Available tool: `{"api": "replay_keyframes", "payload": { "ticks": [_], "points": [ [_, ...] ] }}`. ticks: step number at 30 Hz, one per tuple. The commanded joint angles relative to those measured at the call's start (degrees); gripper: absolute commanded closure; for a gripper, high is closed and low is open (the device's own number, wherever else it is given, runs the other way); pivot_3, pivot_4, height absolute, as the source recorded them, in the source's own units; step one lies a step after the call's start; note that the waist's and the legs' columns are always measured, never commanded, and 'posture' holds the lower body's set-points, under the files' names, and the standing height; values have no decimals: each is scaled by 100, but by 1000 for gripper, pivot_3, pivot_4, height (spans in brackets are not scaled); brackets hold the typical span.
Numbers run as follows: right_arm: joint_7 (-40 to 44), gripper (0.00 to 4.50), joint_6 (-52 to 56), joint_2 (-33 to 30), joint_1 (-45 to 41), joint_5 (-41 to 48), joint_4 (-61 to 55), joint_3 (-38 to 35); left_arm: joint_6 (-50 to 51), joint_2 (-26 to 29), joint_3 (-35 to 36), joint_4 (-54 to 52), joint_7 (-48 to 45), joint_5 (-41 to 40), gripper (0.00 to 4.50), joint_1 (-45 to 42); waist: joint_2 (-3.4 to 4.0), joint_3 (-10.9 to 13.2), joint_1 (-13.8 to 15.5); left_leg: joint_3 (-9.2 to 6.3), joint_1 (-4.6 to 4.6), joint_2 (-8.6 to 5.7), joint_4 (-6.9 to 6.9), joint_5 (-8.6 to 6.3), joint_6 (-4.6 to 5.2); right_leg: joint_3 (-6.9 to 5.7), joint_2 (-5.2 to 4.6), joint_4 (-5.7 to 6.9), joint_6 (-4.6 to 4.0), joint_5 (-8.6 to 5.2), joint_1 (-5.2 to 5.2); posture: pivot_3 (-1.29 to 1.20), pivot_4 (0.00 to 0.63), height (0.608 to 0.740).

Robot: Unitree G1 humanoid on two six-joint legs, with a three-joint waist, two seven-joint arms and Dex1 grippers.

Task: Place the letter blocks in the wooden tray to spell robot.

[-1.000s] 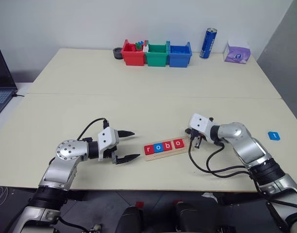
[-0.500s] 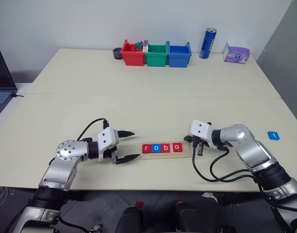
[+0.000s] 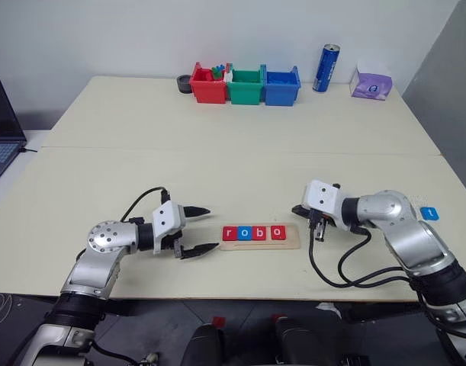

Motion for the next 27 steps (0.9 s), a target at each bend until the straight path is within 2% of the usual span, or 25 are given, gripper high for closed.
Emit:
{"api": "replay_keyframes", "payload": {
  "ticks": [1, 14, 27],
  "points": [
    [-25, 4459, 248, -46, 52, 166, -513, -225, -167, -24, 88, -12, -1, -17, 0, -75, 0, 0, 0, 1, 0, 0, 0, 0, 0, 1, 0, 0, 0, 0, 0, 0, 150, 740],
    [35, 4459, 608, -144, 491, 107, -975, 248, -155, -62, 68, -69, 10, -10, 0, -51, 0, 0, -1, 1, 0, -1, 1, 0, 0, -1, 1, 0, 1, 0, 0, 0, 150, 740],
    [-58, 4459, 619, 107, 365, 46, -832, 549, -107, -77, 61, -150, 51, -16, 0, -15, 0, 0, -2, 0, 0, 0, 1, 0, 0, -1, 1, 0, 1, 0, 0, 0, 150, 740]
  ]
}}
